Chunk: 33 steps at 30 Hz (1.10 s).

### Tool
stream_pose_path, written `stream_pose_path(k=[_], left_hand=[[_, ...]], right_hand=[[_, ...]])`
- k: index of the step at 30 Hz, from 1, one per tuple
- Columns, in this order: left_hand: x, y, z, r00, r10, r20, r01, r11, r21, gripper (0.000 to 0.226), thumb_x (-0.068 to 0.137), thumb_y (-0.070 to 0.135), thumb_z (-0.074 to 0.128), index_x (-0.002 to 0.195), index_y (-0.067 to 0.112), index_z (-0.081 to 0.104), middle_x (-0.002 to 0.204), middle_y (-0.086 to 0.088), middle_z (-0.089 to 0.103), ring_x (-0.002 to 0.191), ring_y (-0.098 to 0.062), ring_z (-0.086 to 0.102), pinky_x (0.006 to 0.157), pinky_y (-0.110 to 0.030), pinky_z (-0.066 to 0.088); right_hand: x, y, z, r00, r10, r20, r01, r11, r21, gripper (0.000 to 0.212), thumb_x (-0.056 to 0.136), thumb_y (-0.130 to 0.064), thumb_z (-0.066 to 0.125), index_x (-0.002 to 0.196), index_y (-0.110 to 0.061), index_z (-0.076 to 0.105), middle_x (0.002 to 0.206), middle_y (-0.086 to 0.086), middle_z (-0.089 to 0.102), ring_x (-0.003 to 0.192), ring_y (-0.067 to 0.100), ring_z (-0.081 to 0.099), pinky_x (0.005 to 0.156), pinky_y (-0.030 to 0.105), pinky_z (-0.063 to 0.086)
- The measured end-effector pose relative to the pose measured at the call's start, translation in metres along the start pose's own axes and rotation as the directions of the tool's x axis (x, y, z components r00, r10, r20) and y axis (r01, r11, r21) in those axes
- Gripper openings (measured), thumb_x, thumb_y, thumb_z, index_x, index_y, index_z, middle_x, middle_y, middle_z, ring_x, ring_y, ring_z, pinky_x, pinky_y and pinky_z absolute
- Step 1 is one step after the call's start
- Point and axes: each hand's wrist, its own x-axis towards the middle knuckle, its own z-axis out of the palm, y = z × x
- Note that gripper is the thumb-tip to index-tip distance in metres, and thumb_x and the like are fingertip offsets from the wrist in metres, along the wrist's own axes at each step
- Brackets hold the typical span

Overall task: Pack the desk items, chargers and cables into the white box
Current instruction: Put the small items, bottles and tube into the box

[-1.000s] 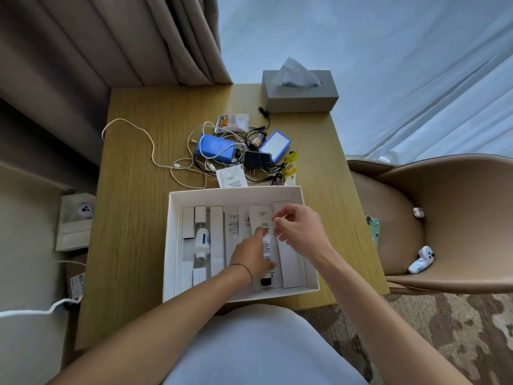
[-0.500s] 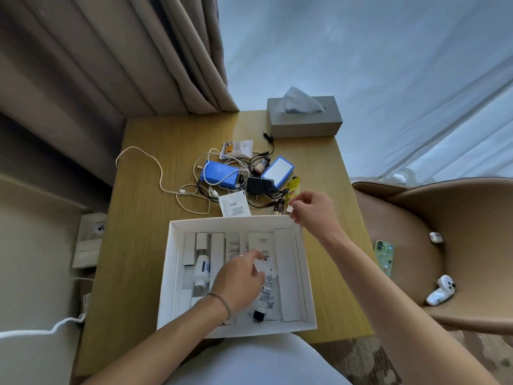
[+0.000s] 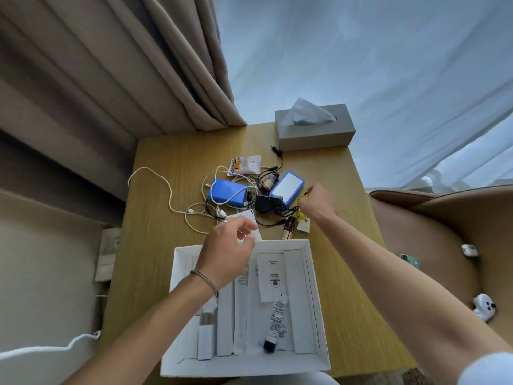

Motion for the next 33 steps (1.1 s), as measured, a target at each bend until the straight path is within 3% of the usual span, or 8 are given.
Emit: stream_pose_path(k=[6,12,15,17,22,26,29,33], left_hand=[[0.025,-0.019,0.005,0.999,-0.031,0.043,0.027,0.996,0.090,0.013,0.093,0.023,0.060,0.101,0.028,0.068,0.091,0.012,0.066,0.087,-0.002,0.061,0.073,-0.025,0.053],[0.065,-0.036,0.015,0.989,-0.103,0.111,0.081,0.979,0.189,0.018,0.090,0.017,0.057,0.102,0.023,0.068,0.093,0.005,0.067,0.088,-0.013,0.062,0.078,-0.034,0.056],[0.086,-0.043,0.022,0.984,-0.122,0.132,0.083,0.958,0.274,0.022,0.091,0.014,0.055,0.107,0.021,0.067,0.097,0.002,0.066,0.092,-0.019,0.063,0.077,-0.031,0.051],[0.097,-0.048,0.026,0.978,-0.134,0.157,0.069,0.928,0.367,0.025,0.091,0.013,0.055,0.112,0.022,0.065,0.105,0.000,0.067,0.096,-0.022,0.063,0.078,-0.032,0.051],[0.113,-0.063,0.037,0.970,-0.130,0.207,-0.004,0.838,0.546,0.035,0.091,0.012,0.059,0.123,0.024,0.058,0.120,-0.002,0.066,0.102,-0.025,0.063,0.075,-0.035,0.051],[0.117,-0.074,0.047,0.965,-0.136,0.225,-0.025,0.803,0.595,0.043,0.090,0.022,0.066,0.131,0.025,0.054,0.120,-0.003,0.067,0.108,-0.026,0.062,0.075,-0.035,0.048],[0.120,-0.078,0.051,0.973,-0.118,0.199,-0.024,0.802,0.597,0.039,0.087,0.020,0.069,0.125,0.025,0.059,0.115,-0.003,0.067,0.107,-0.025,0.060,0.072,-0.034,0.046],[0.119,-0.079,0.049,0.981,-0.078,0.177,-0.042,0.807,0.589,0.030,0.085,0.025,0.072,0.113,0.024,0.063,0.107,-0.003,0.069,0.104,-0.026,0.061,0.069,-0.032,0.043]], right_hand=[[0.016,0.009,0.012,1.000,0.019,0.009,-0.020,0.999,0.034,0.036,0.088,-0.005,0.066,0.122,-0.015,0.060,0.110,0.006,0.068,0.094,0.023,0.063,0.082,0.039,0.059],[0.004,0.011,-0.006,0.996,-0.011,-0.086,0.020,0.994,0.105,0.020,0.087,-0.009,0.065,0.100,-0.023,0.064,0.089,0.000,0.070,0.075,0.019,0.066,0.065,0.036,0.058],[-0.013,0.008,-0.022,0.993,-0.068,-0.092,0.087,0.971,0.225,0.013,0.087,-0.012,0.066,0.095,-0.022,0.066,0.088,0.000,0.073,0.075,0.016,0.069,0.068,0.037,0.060],[-0.026,0.003,-0.033,0.994,-0.091,-0.056,0.105,0.923,0.371,0.012,0.089,-0.011,0.066,0.095,-0.021,0.070,0.088,-0.002,0.074,0.077,0.014,0.073,0.072,0.038,0.062],[-0.063,-0.014,-0.057,0.985,-0.132,0.113,0.025,0.753,0.658,0.019,0.093,-0.011,0.067,0.085,-0.028,0.068,0.094,-0.002,0.076,0.074,0.007,0.076,0.061,0.021,0.058],[-0.088,-0.018,-0.064,0.962,-0.150,0.230,-0.063,0.695,0.717,0.014,0.095,-0.010,0.063,0.092,-0.023,0.069,0.092,-0.001,0.077,0.072,0.012,0.077,0.049,0.020,0.050],[-0.104,-0.020,-0.068,0.943,-0.170,0.285,-0.101,0.672,0.734,0.015,0.097,-0.011,0.061,0.094,-0.024,0.068,0.089,-0.002,0.077,0.066,0.009,0.075,0.046,0.019,0.050],[-0.124,-0.020,-0.071,0.914,-0.236,0.330,-0.052,0.739,0.672,0.009,0.095,-0.013,0.067,0.099,-0.021,0.068,0.092,0.009,0.078,0.060,0.017,0.070,0.047,0.024,0.049]])
